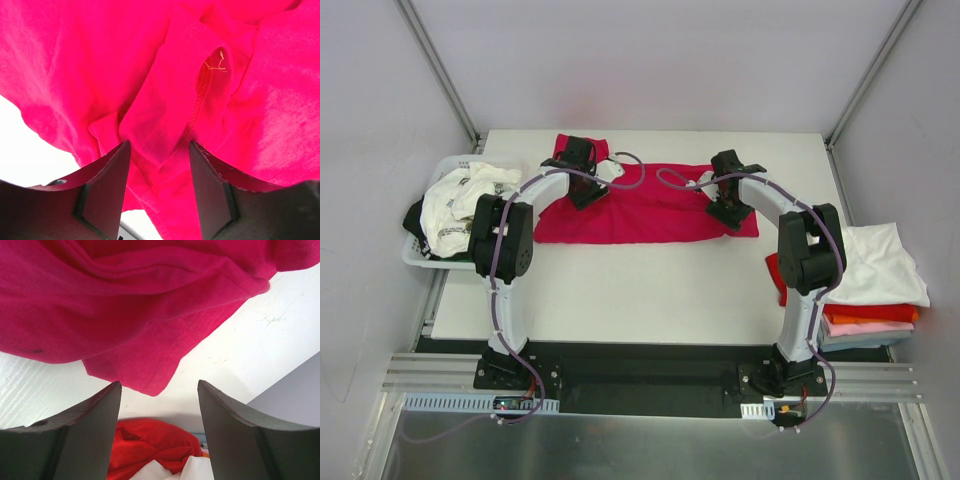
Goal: Fold and stack the t-shirts
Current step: Fold the flattened tshirt in 1/3 of the way
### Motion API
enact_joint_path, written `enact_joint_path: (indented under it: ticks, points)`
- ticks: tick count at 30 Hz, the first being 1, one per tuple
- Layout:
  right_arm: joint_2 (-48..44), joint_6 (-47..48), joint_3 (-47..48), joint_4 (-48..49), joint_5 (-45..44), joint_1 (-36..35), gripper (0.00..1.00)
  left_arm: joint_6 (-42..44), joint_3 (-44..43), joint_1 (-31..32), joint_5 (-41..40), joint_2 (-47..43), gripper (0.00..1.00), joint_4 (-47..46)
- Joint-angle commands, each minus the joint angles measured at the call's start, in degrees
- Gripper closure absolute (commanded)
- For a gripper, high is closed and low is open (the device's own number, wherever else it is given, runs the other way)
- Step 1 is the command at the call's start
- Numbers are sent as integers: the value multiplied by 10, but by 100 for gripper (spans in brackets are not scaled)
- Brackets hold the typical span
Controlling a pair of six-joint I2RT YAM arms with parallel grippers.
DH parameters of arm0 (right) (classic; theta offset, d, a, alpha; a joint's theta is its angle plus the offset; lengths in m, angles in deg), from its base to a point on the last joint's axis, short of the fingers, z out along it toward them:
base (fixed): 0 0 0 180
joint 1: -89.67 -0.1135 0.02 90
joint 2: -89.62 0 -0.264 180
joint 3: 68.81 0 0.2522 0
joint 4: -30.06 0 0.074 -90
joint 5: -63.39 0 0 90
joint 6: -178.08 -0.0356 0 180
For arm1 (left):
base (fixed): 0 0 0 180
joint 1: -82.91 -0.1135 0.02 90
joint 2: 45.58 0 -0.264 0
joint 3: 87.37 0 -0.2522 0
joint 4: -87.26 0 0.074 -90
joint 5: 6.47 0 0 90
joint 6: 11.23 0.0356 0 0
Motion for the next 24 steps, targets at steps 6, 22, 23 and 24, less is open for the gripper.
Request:
enact_joint_path:
  ticks: [6, 22, 23, 24]
  points:
    - [-17, -6, 2, -6, 1, 3, 34, -5, 22, 4, 32, 5, 52, 0]
    - [-29, -6, -1, -9, 5, 2, 35, 7, -6, 5, 13, 46, 76, 0]
    - [-28, -6, -1, -9, 4, 3, 35, 7, -6, 4, 12, 47, 82, 0]
    - [-29, -6, -1, -9, 4, 1, 35, 8, -6, 5, 11, 46, 84, 0]
